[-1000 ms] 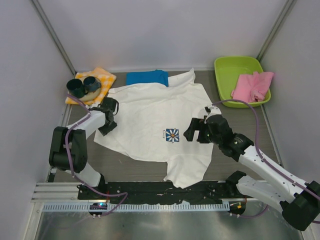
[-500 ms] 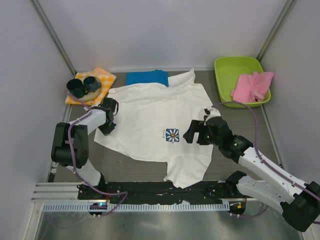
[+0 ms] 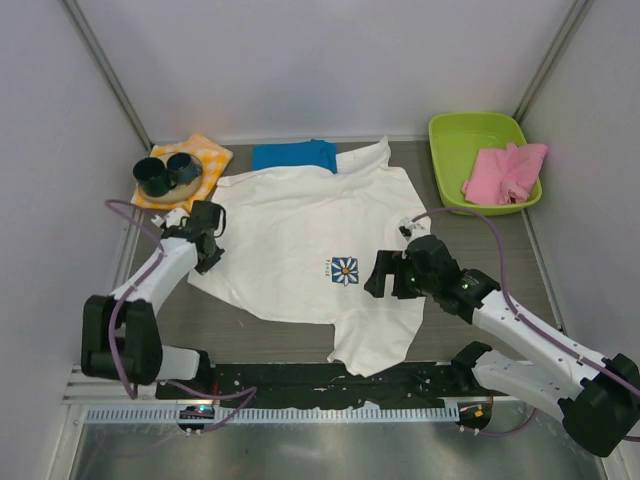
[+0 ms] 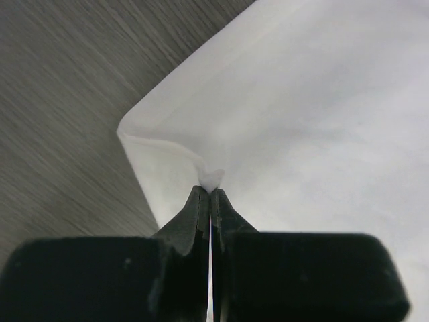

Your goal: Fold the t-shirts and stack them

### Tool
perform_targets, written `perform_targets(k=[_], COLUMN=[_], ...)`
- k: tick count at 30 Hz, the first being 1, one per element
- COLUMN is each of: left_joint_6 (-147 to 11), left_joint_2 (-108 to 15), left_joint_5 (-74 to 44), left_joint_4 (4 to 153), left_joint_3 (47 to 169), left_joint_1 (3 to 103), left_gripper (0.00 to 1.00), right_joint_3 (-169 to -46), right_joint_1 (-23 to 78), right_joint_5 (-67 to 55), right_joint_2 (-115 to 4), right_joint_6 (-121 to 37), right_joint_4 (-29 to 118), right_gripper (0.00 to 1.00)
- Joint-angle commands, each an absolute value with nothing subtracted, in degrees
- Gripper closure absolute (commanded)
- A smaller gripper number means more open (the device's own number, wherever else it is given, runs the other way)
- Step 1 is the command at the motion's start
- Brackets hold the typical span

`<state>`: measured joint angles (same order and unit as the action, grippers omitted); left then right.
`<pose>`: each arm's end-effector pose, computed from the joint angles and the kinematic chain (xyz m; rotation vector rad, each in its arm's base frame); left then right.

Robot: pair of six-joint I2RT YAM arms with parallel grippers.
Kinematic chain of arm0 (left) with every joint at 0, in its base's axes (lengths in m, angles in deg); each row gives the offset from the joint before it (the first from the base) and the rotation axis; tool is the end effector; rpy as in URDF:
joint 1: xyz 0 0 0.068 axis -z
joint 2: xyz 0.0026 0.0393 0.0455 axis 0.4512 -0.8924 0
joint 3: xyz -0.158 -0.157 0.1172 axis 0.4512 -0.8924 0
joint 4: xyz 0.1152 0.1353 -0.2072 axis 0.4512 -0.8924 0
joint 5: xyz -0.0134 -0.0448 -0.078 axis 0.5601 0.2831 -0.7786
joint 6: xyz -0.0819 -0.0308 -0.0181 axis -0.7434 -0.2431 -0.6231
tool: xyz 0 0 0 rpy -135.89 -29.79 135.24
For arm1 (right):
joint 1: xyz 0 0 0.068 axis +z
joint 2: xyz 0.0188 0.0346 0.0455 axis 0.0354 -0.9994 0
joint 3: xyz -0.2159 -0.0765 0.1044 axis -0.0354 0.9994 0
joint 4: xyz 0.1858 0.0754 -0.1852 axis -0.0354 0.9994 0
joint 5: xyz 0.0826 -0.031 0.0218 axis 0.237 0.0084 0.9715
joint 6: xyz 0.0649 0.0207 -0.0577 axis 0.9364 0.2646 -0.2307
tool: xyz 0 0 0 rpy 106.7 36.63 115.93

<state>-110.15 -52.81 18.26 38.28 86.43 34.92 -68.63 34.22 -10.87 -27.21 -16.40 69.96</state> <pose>0.2903 -0.0073 0.1347 -1.1139 2.3513 0.2486 0.2002 0.1511 0.1888 -0.1007 2.3979 0.6434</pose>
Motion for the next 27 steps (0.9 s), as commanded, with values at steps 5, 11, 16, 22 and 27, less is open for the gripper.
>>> perform_targets(k=[5,11,16,22,27], left_joint_6=[-115.96,-116.58,-116.67,-115.96,-115.08], left_joint_2=[-26.6,-14.28,-10.86,-9.62,-9.09], left_joint_5=[21.05,20.01,17.2,15.35,14.91], left_joint_4=[35.56,34.94,35.64,37.4,37.84], left_joint_3=[77.59,73.89,72.21,70.8,71.33], left_joint_1=[34.64,34.55,34.55,34.55,34.55], left_gripper=[1.0,1.0,1.0,1.0,1.0], right_joint_3=[-70.59,-67.26,-63.47,-60.4,-59.78], right_joint_1=[36.12,37.43,37.44,37.52,37.52], right_joint_5=[-8.01,-8.19,-8.89,-10.82,-12.23], right_joint_2=[-28.68,-30.0,-31.75,-35.18,-40.88], right_joint_6=[-15.56,-10.81,-6.68,-3.16,-2.55], right_joint_4=[78.37,82.5,81.19,76.27,72.06], right_gripper=[0.11,0.14,0.14,0.14,0.14])
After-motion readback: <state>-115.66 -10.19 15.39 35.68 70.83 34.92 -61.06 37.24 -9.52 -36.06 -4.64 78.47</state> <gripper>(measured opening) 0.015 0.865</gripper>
